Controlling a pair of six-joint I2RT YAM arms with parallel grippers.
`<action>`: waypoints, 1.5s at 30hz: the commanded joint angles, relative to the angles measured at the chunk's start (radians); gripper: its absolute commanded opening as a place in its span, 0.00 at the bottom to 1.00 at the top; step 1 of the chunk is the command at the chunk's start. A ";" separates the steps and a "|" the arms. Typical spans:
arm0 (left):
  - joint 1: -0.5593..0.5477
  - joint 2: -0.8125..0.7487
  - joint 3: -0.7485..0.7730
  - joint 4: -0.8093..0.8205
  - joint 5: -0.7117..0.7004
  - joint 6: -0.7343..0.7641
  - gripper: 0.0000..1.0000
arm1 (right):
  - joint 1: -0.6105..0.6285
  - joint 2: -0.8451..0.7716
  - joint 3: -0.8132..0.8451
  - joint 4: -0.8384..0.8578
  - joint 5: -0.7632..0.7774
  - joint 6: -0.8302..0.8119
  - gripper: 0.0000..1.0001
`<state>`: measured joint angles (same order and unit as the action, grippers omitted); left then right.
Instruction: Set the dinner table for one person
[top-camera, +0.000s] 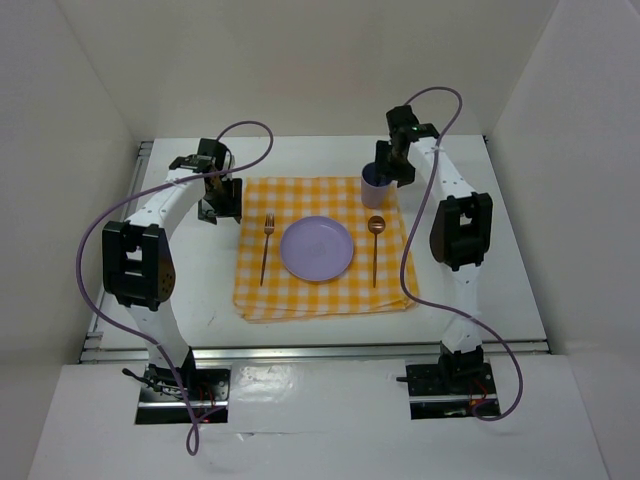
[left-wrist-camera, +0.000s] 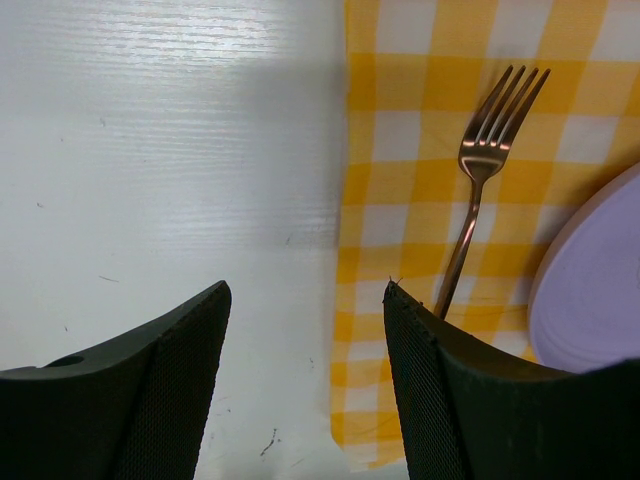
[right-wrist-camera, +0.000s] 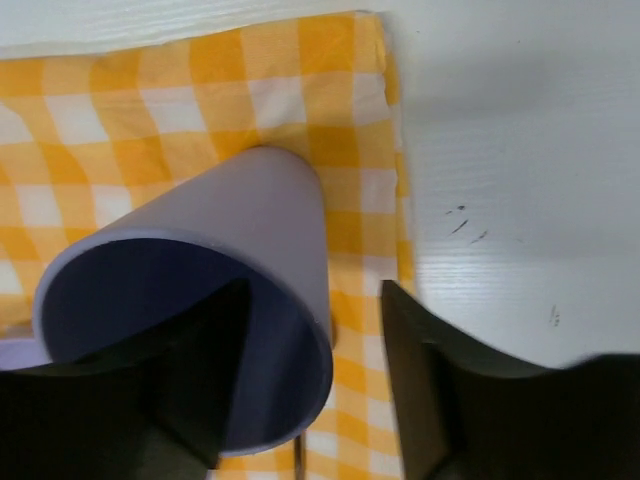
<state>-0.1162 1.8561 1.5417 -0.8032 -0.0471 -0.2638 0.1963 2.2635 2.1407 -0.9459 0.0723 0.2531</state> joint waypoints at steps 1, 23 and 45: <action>0.006 -0.023 -0.005 0.004 0.010 0.009 0.70 | 0.014 -0.031 0.054 0.027 -0.022 -0.012 0.68; 0.070 -0.145 -0.026 0.027 0.010 0.078 0.70 | -0.023 -0.797 -0.414 0.043 0.030 0.052 1.00; 0.216 -0.934 -0.393 -0.240 -0.209 0.446 0.84 | -0.044 -1.607 -0.920 -0.281 -0.339 0.336 1.00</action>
<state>0.0917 0.9768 1.1358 -0.9783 -0.2047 0.0795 0.1543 0.7036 1.2053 -1.1755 -0.1738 0.5602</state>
